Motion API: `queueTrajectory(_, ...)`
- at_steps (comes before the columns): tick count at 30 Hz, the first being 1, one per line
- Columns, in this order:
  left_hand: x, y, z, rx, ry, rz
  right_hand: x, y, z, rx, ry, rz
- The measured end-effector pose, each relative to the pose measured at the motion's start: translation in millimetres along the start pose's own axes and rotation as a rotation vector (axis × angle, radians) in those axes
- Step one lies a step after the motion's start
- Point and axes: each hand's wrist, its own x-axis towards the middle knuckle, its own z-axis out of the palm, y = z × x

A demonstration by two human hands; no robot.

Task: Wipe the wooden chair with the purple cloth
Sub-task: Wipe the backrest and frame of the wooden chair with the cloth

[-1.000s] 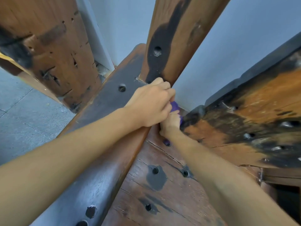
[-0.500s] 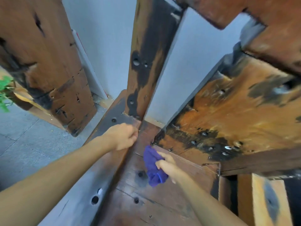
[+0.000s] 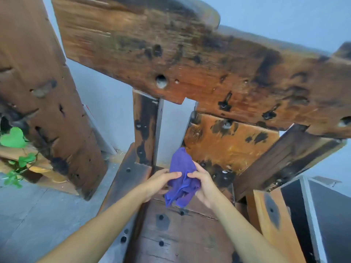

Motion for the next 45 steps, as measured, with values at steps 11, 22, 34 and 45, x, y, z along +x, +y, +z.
queueTrajectory(11, -32.3, 108.0, -2.9, 0.398, -0.017, 0.418, -58.4, -108.3, 13.1, -0.651, -0.026, -0.427)
queueTrajectory(22, -60.1, 282.0, 8.4, 0.973, 0.11, 1.111, -63.7, -249.0, 12.6, -1.206, 0.158, -1.072)
queueTrajectory(34, -46.9, 353.3, -67.2, 1.429, 0.755, 1.349, 52.4, -320.8, 106.6, -1.429, 0.478, -1.413)
queueTrajectory(45, 79.3, 150.5, -39.4, 1.686, 0.84, 1.036, 109.2, -164.3, -40.5, -1.894, 0.315, -1.513)
